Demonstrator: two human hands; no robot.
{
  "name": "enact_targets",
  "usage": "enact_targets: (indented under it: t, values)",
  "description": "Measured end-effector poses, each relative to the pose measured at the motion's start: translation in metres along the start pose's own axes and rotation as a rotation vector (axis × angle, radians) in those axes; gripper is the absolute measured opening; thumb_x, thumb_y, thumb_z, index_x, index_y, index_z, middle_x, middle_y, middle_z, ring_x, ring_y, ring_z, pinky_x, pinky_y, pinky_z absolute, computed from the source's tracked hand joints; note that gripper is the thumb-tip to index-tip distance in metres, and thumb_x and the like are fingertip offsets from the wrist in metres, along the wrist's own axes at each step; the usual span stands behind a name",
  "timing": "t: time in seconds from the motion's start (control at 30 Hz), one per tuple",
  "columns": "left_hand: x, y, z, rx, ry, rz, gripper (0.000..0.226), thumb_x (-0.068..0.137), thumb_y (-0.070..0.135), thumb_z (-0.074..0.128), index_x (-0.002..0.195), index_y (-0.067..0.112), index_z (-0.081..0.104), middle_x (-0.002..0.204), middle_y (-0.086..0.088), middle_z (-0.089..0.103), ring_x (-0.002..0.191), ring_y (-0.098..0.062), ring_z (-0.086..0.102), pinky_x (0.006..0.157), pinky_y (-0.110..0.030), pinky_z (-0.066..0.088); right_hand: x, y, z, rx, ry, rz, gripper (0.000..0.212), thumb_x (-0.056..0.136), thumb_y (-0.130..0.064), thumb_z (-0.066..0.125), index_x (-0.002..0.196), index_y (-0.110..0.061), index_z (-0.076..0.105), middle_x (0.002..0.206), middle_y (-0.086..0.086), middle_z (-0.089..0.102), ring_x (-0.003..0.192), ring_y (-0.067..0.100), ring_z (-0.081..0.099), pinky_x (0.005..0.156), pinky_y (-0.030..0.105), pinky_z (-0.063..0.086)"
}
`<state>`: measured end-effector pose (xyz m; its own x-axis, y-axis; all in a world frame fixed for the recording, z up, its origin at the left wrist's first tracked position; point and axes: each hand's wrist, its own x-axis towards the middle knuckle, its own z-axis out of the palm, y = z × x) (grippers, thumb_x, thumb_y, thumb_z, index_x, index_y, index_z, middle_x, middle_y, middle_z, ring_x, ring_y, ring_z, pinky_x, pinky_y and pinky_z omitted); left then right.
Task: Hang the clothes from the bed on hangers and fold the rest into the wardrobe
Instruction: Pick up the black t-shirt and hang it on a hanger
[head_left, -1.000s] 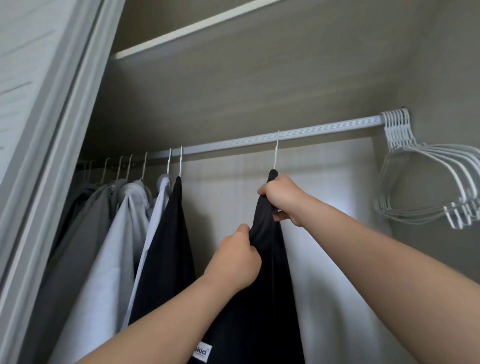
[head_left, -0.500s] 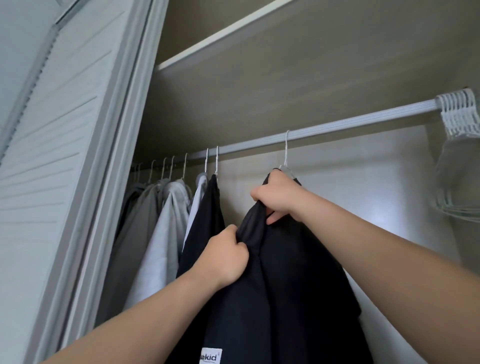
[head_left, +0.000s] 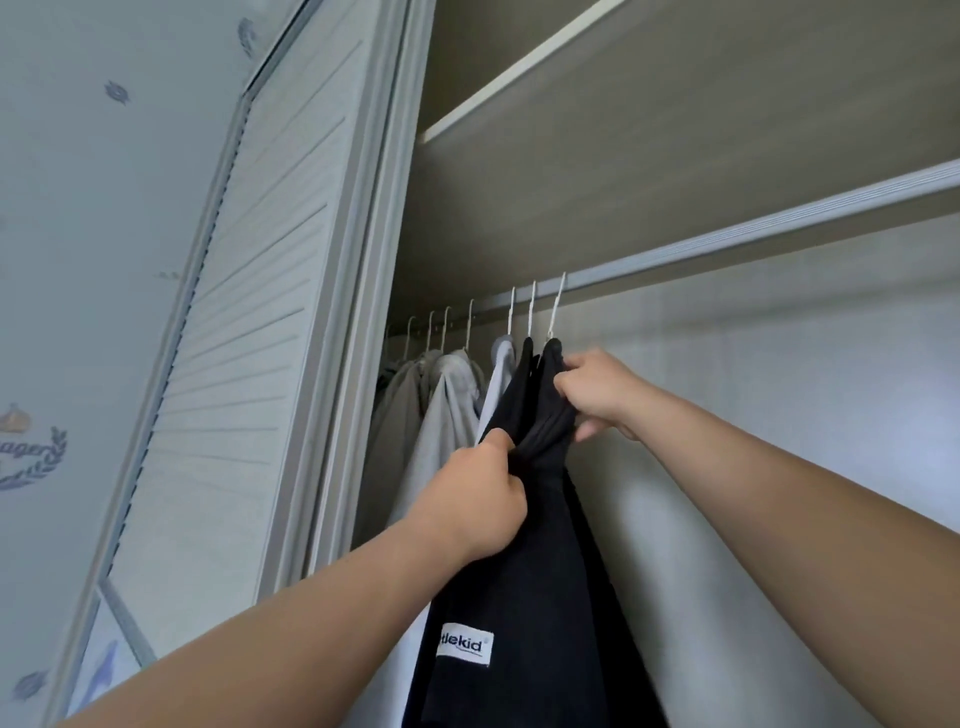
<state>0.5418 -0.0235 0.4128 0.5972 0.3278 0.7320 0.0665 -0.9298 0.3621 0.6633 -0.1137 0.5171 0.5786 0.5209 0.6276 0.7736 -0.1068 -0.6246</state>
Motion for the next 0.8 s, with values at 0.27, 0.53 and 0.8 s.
enact_targets:
  t: [0.27, 0.53, 0.8]
  values:
    - [-0.023, -0.031, -0.022, 0.067, 0.022, 0.000, 0.017, 0.101, 0.022, 0.049, 0.118, 0.021, 0.048, 0.090, 0.000, 0.062, 0.089, -0.024, 0.062, 0.078, -0.039, 0.052, -0.011, 0.009, 0.035, -0.093, 0.071, -0.151, 0.056, 0.096, -0.026, 0.061, 0.147, -0.012, 0.041, 0.140, 0.011, 0.052, 0.126, 0.029, 0.054, 0.100, 0.038, 0.047]
    - [-0.114, -0.083, -0.110, 0.394, 0.115, -0.038, 0.021, 0.102, 0.035, 0.043, 0.115, 0.023, 0.053, 0.111, 0.003, 0.061, 0.104, -0.021, 0.056, 0.085, -0.039, 0.050, -0.113, -0.014, 0.132, -0.418, 0.012, -0.338, 0.069, 0.096, -0.066, 0.029, 0.156, -0.043, 0.003, 0.165, -0.012, -0.016, 0.151, 0.015, -0.017, 0.119, 0.056, -0.008]
    - [-0.303, -0.119, -0.226, 0.810, 0.082, -0.336, 0.060, 0.101, 0.060, 0.026, 0.154, 0.035, 0.029, 0.165, 0.006, 0.021, 0.153, -0.019, 0.007, 0.120, -0.042, 0.014, -0.255, -0.077, 0.240, -0.286, -0.312, -0.606, 0.076, 0.083, -0.080, 0.000, 0.151, -0.050, -0.017, 0.159, -0.017, -0.033, 0.148, 0.012, -0.030, 0.118, 0.053, -0.016]
